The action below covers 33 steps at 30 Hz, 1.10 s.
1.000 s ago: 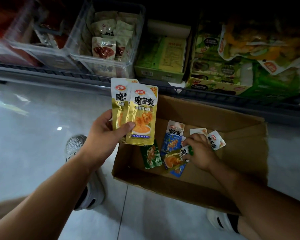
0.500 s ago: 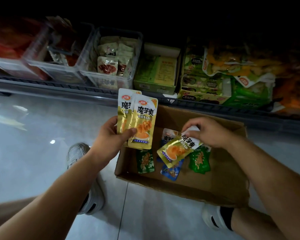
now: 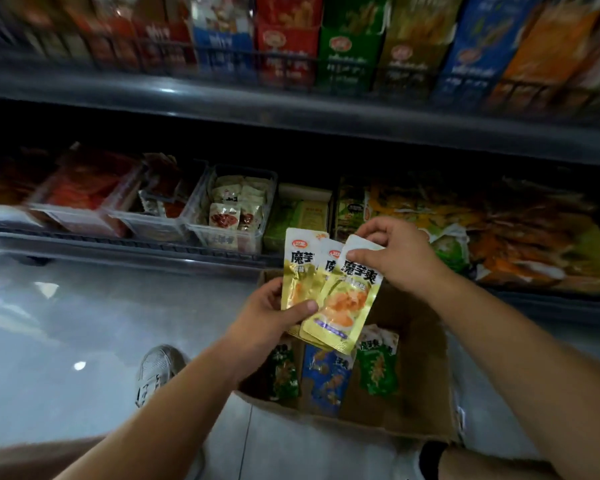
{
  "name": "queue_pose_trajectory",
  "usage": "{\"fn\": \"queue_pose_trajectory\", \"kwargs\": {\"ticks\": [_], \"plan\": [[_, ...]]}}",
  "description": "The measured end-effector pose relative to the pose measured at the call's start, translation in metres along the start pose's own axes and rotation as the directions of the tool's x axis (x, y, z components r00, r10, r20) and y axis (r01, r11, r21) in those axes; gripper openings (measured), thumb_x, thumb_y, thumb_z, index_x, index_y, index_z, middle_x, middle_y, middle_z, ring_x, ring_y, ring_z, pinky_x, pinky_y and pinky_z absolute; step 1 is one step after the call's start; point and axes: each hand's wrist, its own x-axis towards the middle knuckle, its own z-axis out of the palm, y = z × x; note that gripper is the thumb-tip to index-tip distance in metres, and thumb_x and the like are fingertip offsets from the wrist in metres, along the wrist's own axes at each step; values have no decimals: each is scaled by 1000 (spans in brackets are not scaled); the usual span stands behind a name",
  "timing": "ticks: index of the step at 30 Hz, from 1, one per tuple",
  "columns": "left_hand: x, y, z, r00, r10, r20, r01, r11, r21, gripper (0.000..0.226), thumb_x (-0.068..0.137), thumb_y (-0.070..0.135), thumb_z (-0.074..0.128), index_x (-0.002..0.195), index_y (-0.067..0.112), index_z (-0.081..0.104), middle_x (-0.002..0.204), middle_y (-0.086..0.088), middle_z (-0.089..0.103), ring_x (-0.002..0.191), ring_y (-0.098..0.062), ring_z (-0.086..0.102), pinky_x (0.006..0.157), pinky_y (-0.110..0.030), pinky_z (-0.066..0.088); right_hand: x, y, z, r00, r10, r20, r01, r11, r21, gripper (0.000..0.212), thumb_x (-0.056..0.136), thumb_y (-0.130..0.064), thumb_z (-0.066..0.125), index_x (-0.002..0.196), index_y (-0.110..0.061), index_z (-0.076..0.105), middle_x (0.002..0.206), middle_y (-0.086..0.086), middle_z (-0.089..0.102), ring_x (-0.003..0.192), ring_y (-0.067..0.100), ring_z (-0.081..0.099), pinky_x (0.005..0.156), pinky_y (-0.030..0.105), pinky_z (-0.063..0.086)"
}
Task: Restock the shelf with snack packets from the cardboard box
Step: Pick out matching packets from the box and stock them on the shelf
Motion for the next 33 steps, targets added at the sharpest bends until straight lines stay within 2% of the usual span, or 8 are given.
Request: {"fn": "queue_pose_trajectory", "kwargs": {"ticks": [3,7,11,14,19,24,28,33], "plan": [[-11,16,14,998,3,56,-1,999,-35,47,79,11,78,123,9,63,114,-15,76,103,-33,74,80,-41,61,-7,-14,-4,996,-38,-82,37,999,-17,28,78,-25,85,92,-30,62,93,-6,70,86,10,66,67,27,48],[-21,38,28,999,48,13,-47,997,-61,49,77,3,78,124,5,63,110,-18,77,96,-32,76,72,-38,62,-30,-39,-18,957,-14,-291,16,1000,3,51,85,-36,78,127,-29,51,115,-13,55,102,4,56,77,19,45],[-28,64,40,991,131,0,-131,991,19,47,84,4,77,127,12,61,111,-12,77,100,-32,75,81,-43,61,-59,-49,-34,986,166,30,-168,954,247,34,95,-40,64,128,-35,54,115,-15,68,102,5,67,94,36,55],[-35,84,56,980,196,46,-199,976,86,48,87,-1,74,128,16,57,111,-8,78,101,-26,76,77,-33,61,-68,-50,-47,986,124,115,-145,968,203,28,101,-35,56,128,-41,56,122,-18,67,113,4,63,103,40,50],[-39,121,82,956,256,145,-280,941,189,49,93,1,68,129,30,50,111,12,77,106,-10,73,88,-30,60,-66,-72,-81,993,69,100,-87,978,191,25,100,-31,57,123,-42,57,113,-16,72,102,6,70,90,40,58],[-21,176,106,910,339,238,-393,888,239,45,101,3,58,134,32,44,123,-1,70,111,-16,71,90,-38,60,-42,-108,-113,995,-102,-7,102,981,163,36,100,-23,59,132,-38,50,112,-14,70,90,7,70,75,31,59],[4,238,123,834,465,298,-548,760,350,49,94,19,64,135,33,42,135,-5,60,123,-16,63,100,-36,55,-8,-142,-146,968,-225,-108,237,964,120,32,101,-17,56,128,-31,46,111,-7,67,82,18,72,73,41,62],[42,301,128,791,564,238,-565,523,638,54,85,45,60,136,45,43,136,3,54,128,-21,54,111,-51,46,41,-171,-178,897,-351,-267,366,930,6,29,101,-15,56,124,-31,48,115,-7,64,110,18,64,84,37,61]]}}
